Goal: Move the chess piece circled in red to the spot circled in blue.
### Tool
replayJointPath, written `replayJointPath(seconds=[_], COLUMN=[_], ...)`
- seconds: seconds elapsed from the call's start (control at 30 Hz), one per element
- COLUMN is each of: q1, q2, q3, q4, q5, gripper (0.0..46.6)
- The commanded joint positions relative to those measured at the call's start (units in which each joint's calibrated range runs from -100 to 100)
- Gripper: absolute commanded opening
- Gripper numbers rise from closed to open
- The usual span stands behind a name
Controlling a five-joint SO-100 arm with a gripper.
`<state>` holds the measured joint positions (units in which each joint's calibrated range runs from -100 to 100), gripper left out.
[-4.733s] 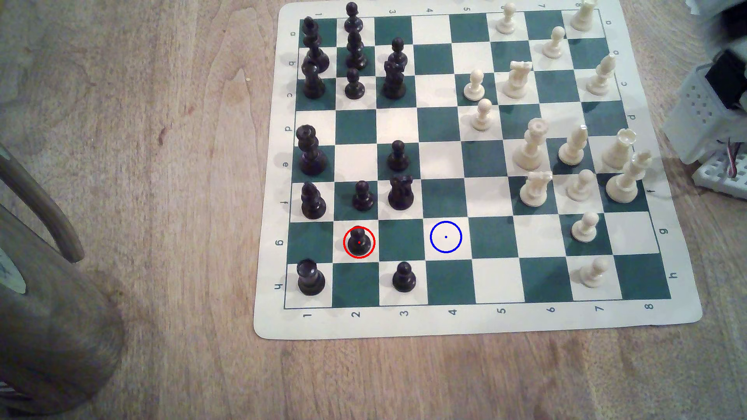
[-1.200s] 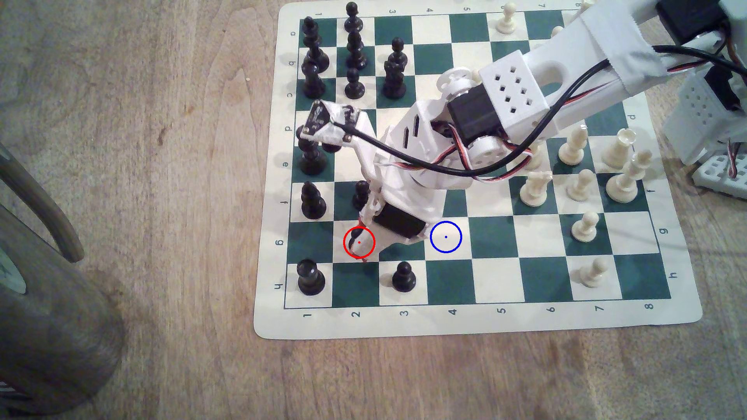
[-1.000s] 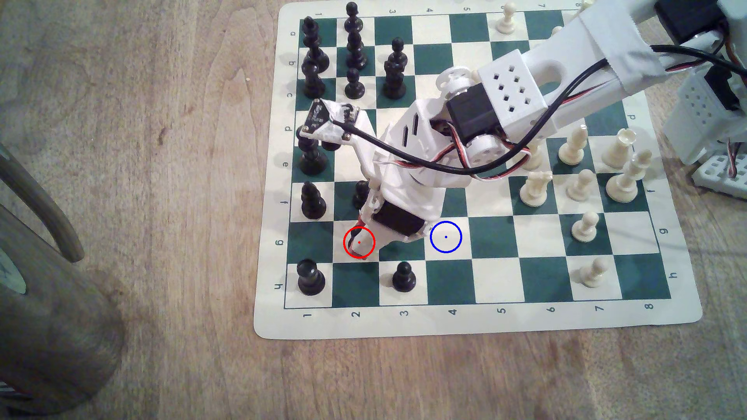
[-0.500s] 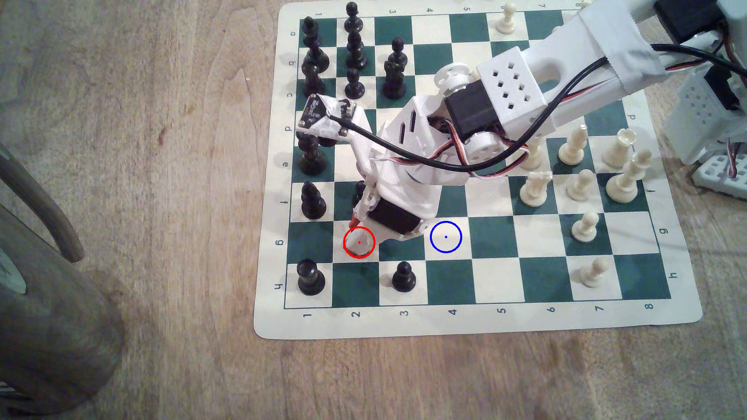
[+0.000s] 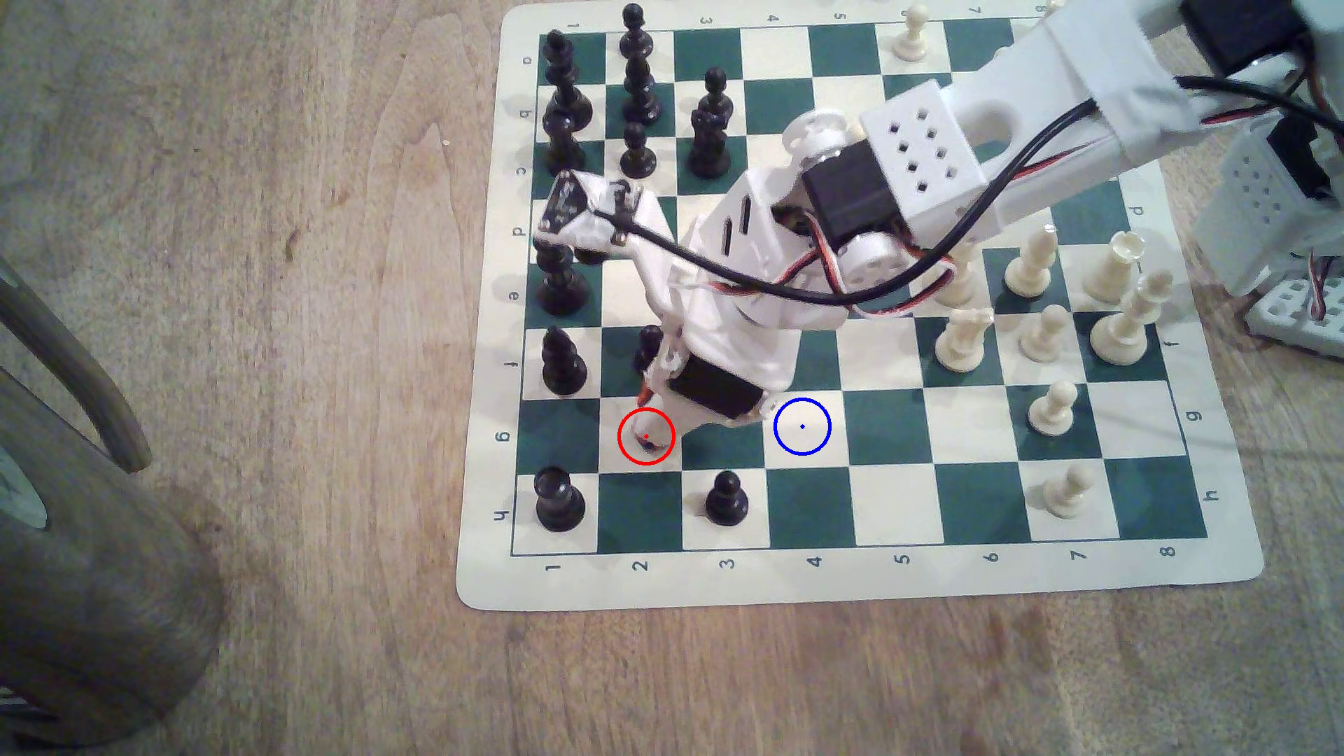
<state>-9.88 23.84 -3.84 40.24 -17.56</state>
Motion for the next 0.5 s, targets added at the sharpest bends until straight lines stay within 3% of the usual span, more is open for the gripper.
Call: replayJointPath(seconds=[0.0, 0.17, 0.47], q1=[-0.48, -0.87, -3.53], q2=[-11.95, -19.59, -41.75], q3=[-5.95, -4.95, 26.14], q4=[2.76, 6.53, 2.59], q5=[-0.24, 0.10, 1.03], gripper=[0.2, 0.2, 0.2])
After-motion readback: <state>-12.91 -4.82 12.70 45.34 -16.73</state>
